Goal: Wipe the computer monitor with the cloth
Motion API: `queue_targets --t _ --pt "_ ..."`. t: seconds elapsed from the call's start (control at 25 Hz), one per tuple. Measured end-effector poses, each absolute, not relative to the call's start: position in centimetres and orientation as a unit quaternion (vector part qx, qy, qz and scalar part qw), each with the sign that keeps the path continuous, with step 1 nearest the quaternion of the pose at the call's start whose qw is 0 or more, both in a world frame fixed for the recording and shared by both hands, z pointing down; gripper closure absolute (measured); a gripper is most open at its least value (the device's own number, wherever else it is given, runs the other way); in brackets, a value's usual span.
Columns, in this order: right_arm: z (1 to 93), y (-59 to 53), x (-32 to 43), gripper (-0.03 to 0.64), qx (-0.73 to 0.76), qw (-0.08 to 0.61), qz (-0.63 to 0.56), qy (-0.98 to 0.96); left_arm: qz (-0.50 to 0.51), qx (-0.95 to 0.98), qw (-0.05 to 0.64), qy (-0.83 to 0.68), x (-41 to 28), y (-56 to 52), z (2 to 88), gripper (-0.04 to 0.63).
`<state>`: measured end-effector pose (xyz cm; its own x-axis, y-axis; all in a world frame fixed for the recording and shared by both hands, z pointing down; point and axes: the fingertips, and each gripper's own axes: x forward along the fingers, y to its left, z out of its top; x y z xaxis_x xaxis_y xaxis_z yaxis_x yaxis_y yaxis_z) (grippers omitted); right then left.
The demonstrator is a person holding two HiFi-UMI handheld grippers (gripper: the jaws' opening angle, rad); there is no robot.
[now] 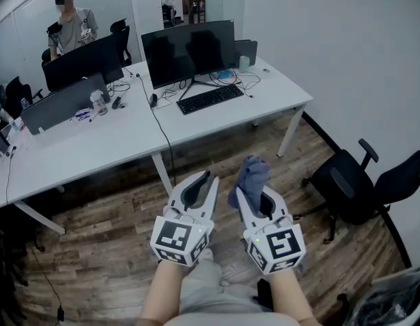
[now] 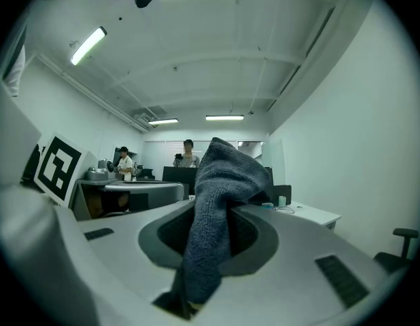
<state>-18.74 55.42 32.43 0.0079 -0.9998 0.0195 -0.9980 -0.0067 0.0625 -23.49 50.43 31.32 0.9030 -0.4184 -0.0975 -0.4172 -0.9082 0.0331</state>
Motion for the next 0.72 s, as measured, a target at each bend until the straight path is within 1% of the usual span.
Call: queue_targets --t 0.04,0.16,0.2,0.24,0.28,0.36,0.72 --pt "32.5 55.3 -18.8 0.529 0.707 0.029 -0.014 -0.706 -0.055 0.975 0.008 -0.216 -23.7 50.4 31.3 0.525" --pt "32.6 54.6 -18.9 0.529 0.700 0.026 -0.011 -0.713 -0.066 0.971 0.011 -0.229 -24.3 49.6 31.0 0.525" --pt "32.5 54.3 -18.9 0.529 0.698 0.025 -0.011 -0.715 -0.069 0.969 0.006 -0.235 -24.4 49.3 30.8 0.527" --pt "32.4 54.0 -18.9 0.529 0.697 0.025 -0.012 -0.717 -0.075 0.968 -0.003 -0.240 -24.5 48.9 30.6 0.579" --pt "32.4 53.6 -18.9 0.529 0.696 0.025 -0.012 -0.718 -0.080 0.967 -0.012 -0.242 -24.6 48.7 30.4 0.586" --pt "32.2 52.7 -18.7 0.529 0.693 0.024 -0.013 -0.720 -0.080 0.967 -0.021 -0.241 -24.4 47.9 30.3 0.586" --pt "31.9 47.4 -17.0 0.529 0.687 0.017 -0.014 -0.727 -0.069 0.964 -0.015 -0.257 -22.4 42.2 30.4 0.587"
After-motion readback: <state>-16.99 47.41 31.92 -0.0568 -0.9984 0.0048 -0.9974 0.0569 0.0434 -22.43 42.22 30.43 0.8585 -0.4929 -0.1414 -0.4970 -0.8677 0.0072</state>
